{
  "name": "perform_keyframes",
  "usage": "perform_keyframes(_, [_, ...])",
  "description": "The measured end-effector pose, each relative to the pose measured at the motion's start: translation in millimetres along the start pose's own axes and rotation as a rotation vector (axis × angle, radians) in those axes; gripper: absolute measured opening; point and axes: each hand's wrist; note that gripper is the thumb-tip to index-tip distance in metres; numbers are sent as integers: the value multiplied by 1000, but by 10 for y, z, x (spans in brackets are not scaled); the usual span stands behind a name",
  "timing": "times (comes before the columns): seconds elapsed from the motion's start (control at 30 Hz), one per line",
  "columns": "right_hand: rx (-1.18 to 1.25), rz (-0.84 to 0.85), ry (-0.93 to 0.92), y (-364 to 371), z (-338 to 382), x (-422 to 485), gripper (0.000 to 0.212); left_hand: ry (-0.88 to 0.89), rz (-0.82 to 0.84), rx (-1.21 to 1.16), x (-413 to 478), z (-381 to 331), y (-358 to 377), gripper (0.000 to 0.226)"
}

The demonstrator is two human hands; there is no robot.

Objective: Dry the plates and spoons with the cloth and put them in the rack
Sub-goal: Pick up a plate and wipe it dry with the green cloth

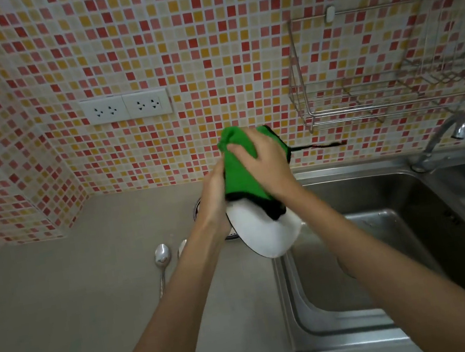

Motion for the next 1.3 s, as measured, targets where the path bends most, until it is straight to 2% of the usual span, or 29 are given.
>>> perform_keyframes(0.1, [94,171,113,-248,-29,204,38,-9,61,24,-38,-11,-32,28])
perform_keyframes(0.27, [358,256,314,-328,-441,221,40,73,-8,-58,-139,-119,-200,33])
perform_keyframes(0.33, [445,190,382,-232,-625,142,39,115,-47,-97,-127,-131,-291,31])
perform_keyframes(0.4, [536,52,414,-101,-699,12,33,135,-85,-130,-117,-120,-347,30])
perform_keyframes(0.53, [667,-189,404,165,-599,-345,35,122,-179,-179,-95,-66,-350,43])
perform_keyframes(0.6, [537,-229,282,318,-491,-517,41,122,-224,-195,-75,-37,-299,47])
perform_keyframes(0.67, [232,-247,130,468,-357,-653,53,99,-218,-203,-71,-32,-200,45])
perform_keyframes(0.73, [32,-252,32,521,-189,-683,60,41,-178,-175,-76,-32,-110,43])
perform_keyframes(0.87, [96,-123,-57,373,26,-352,67,-8,-128,-11,-53,35,-49,45])
perform_keyframes(0.97, [82,-24,23,171,-44,26,69,-23,-63,-4,-71,64,-56,35])
perform_keyframes(1.07, [123,100,138,27,-143,155,51,-42,-12,-20,-128,50,-73,31])
perform_keyframes(1.13, [187,105,186,2,-226,150,46,-20,-13,-44,-178,42,-99,32])
perform_keyframes(1.3, [251,59,358,120,-423,7,57,31,-40,-124,-277,5,-199,36])
Point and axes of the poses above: each hand's wrist, its own x-axis towards the middle knuckle, its own y-axis out of the palm, z = x × y, and after that the axes turned 14 degrees about z, right-handed
